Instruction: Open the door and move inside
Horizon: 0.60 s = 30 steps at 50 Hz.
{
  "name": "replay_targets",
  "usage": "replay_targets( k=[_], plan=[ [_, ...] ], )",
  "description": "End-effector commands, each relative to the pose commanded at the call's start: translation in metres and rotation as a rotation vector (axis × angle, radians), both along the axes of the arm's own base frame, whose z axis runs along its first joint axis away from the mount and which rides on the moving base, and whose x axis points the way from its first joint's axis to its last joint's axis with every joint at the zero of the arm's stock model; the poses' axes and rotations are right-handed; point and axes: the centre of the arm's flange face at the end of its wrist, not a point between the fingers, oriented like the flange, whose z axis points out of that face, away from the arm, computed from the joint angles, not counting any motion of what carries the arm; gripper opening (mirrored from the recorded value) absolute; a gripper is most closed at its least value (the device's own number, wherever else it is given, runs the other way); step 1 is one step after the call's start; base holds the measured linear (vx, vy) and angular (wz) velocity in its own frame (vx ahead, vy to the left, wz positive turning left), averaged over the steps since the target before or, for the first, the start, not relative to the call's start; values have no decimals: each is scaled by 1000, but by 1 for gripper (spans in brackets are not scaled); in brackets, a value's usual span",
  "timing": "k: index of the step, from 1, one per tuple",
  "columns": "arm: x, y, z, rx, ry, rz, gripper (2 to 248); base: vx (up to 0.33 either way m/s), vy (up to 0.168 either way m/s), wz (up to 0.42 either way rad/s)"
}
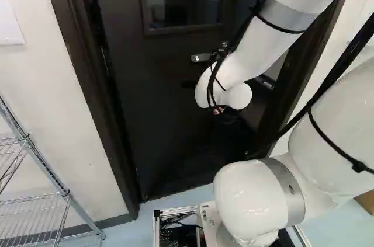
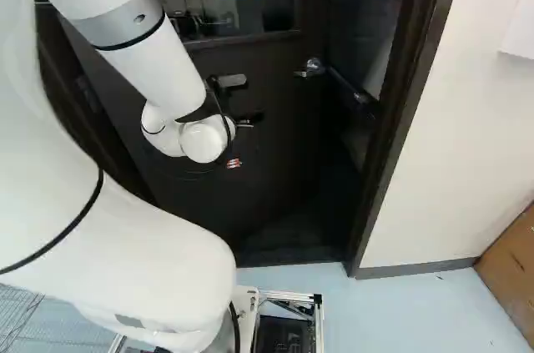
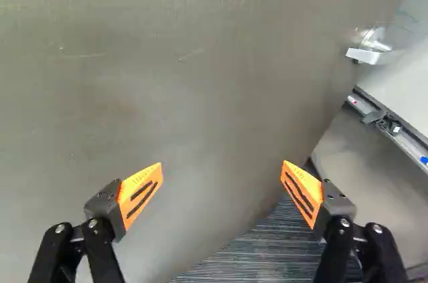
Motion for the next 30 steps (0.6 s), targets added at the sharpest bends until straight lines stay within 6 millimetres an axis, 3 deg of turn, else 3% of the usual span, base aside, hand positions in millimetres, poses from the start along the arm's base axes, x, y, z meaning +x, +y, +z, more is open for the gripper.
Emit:
replay_targets(
  k=[13, 30],
  plan=[
    [5, 0, 1, 11, 2, -16, 247, 0, 0, 0],
    [30, 4, 2, 66, 8, -89, 247, 0, 0, 0]
  ],
)
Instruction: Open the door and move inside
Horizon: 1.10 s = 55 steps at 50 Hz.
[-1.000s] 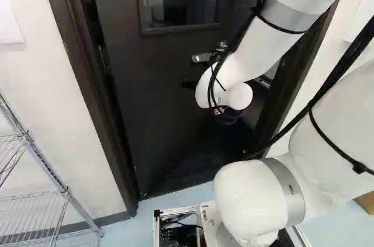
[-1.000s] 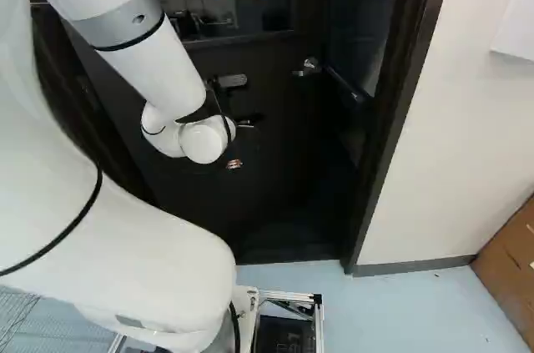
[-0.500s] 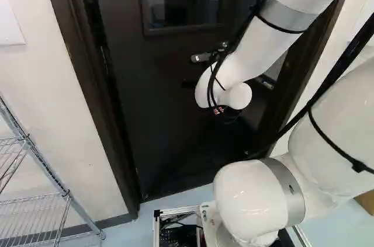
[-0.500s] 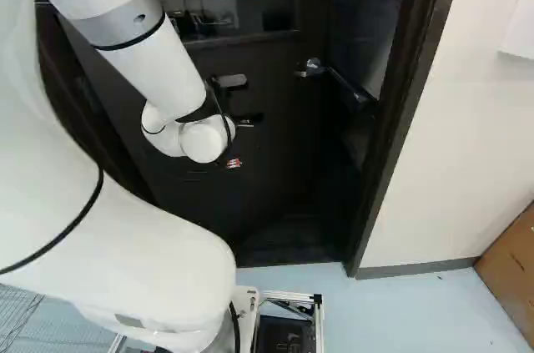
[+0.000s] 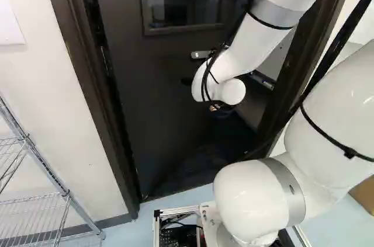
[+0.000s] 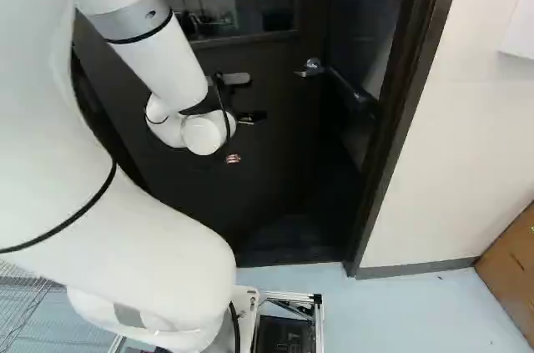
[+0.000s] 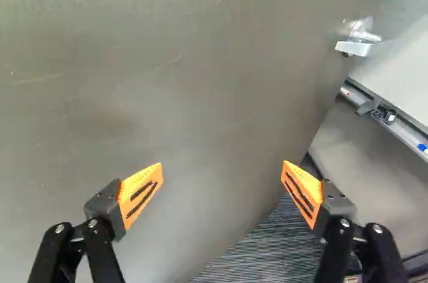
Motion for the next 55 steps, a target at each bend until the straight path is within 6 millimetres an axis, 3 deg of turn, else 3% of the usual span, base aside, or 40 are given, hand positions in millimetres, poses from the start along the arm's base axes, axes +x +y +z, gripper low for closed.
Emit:
replay_targets(
  k=[55],
  plan=[
    [84, 42, 1, 12, -2, 63, 247, -2, -2, 0]
  ],
)
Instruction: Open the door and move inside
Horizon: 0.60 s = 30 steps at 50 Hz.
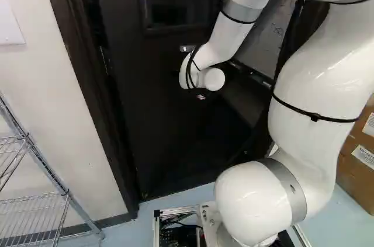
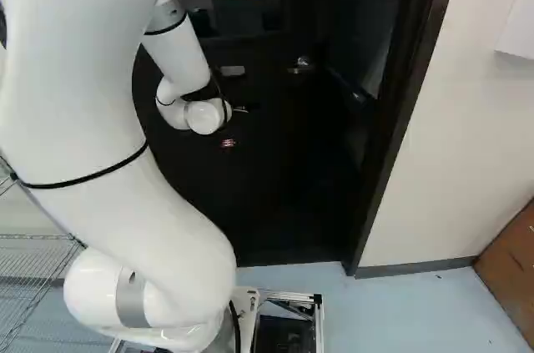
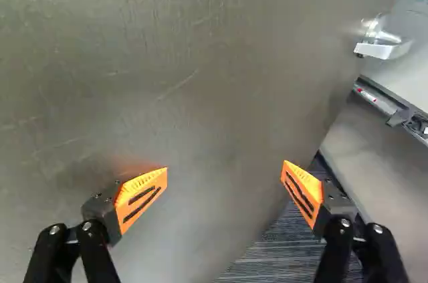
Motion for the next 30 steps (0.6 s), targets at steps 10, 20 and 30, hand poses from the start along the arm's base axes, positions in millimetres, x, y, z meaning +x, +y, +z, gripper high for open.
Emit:
replay_targets(
  k=[10, 20, 30],
  plan=[
    [15, 9, -1, 0, -3, 14, 247, 0, 0, 0],
    [28, 18, -1, 1, -7, 28, 247, 0, 0, 0],
    [42, 27, -2, 1, -12, 43, 247, 0, 0, 0]
  ],
)
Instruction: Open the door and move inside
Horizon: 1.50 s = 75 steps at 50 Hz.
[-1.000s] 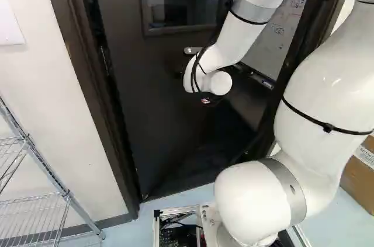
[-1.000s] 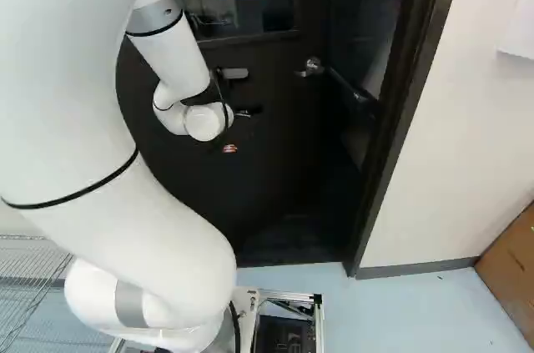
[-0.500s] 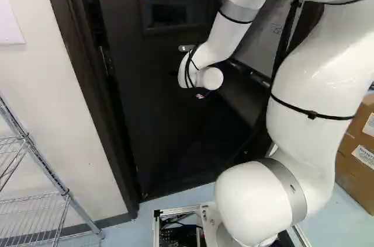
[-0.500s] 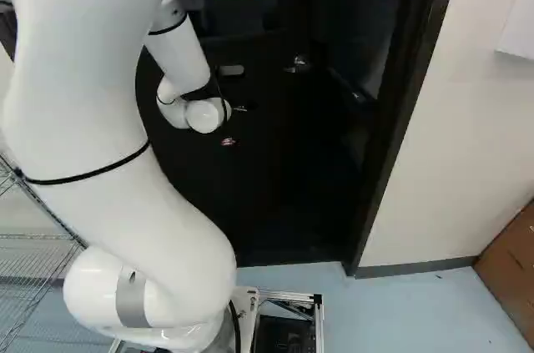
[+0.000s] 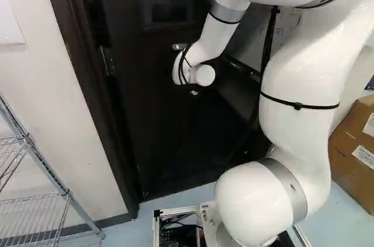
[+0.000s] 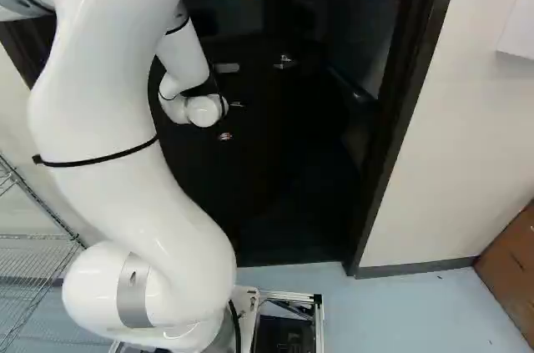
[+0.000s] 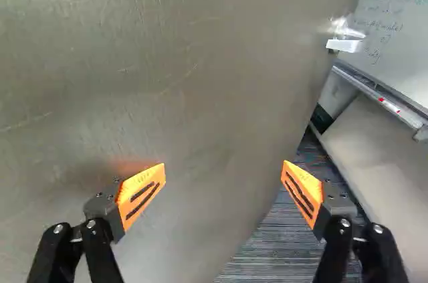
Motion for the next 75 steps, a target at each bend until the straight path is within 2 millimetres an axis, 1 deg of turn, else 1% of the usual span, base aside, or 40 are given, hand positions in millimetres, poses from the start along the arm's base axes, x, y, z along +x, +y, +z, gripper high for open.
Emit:
replay_targets(
  k=[18, 58, 68, 75],
  plan=[
    [23, 20, -2, -13, -12, 54, 247, 0, 0, 0],
    [69, 73, -8, -60, -51, 205, 247, 0, 0, 0],
    [79, 86, -9, -71, -63, 242, 247, 0, 0, 0],
    [82, 93, -10, -80, -68, 266, 247, 0, 0, 0]
  ],
)
